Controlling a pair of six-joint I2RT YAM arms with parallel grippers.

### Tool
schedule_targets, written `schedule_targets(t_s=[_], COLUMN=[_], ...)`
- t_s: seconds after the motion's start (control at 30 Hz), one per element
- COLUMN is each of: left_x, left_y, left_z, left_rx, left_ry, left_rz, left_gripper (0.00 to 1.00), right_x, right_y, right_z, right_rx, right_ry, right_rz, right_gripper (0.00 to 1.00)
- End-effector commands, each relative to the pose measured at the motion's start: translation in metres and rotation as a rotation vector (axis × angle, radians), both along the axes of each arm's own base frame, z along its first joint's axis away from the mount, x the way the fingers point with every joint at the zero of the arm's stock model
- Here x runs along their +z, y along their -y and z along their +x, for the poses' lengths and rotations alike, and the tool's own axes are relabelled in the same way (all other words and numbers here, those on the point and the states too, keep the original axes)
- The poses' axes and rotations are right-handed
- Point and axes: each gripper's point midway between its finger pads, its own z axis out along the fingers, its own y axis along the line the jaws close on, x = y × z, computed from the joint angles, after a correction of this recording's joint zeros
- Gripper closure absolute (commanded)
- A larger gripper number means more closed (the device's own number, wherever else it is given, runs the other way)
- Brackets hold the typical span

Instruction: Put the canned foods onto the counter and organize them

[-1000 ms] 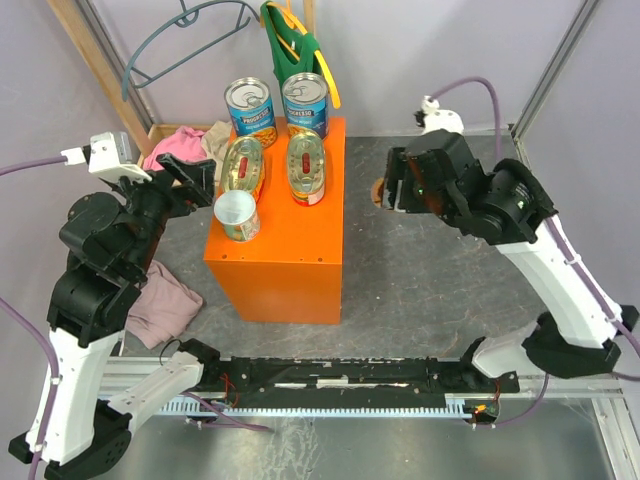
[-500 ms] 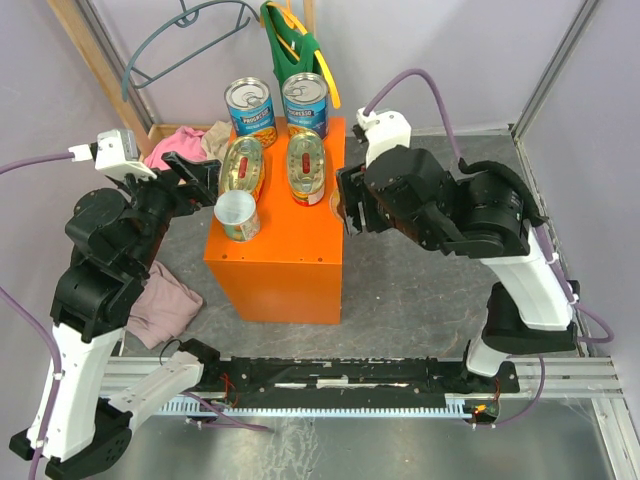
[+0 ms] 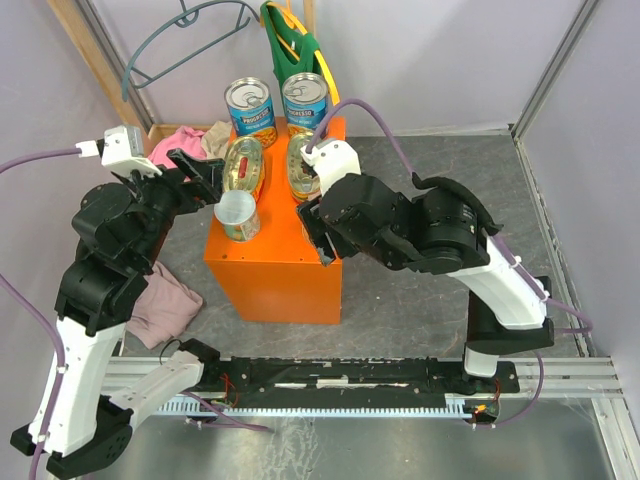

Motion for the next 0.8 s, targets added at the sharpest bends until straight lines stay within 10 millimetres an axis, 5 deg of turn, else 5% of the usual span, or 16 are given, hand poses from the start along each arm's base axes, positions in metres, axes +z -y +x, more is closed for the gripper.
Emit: schedule_targets(t_s=[0.0, 0.37, 0.77], left_x=[0.011, 0.008, 0.005], left_y=[0.004, 0.005, 0.009], left_z=[-0.004, -0.004, -0.001], left_rx=[-0.022, -0.024, -0.035], left_ry=[0.021, 0.018, 0.011], left_rz=[-0.048, -0.062, -0.069], left_gripper=[0.12, 0.12, 0.13], right_x=[0.02, 0.018, 0.009], right_y=[-0.002, -0.01, -0.016], right_z=[0.0, -0.001, 0.005], right_rx=[0.014, 0.049, 0.055], right_ry=[0.034, 0.032, 0.021], right_rz=[0.067, 0.059, 0.034], right_gripper=[0.99, 0.93, 0.62])
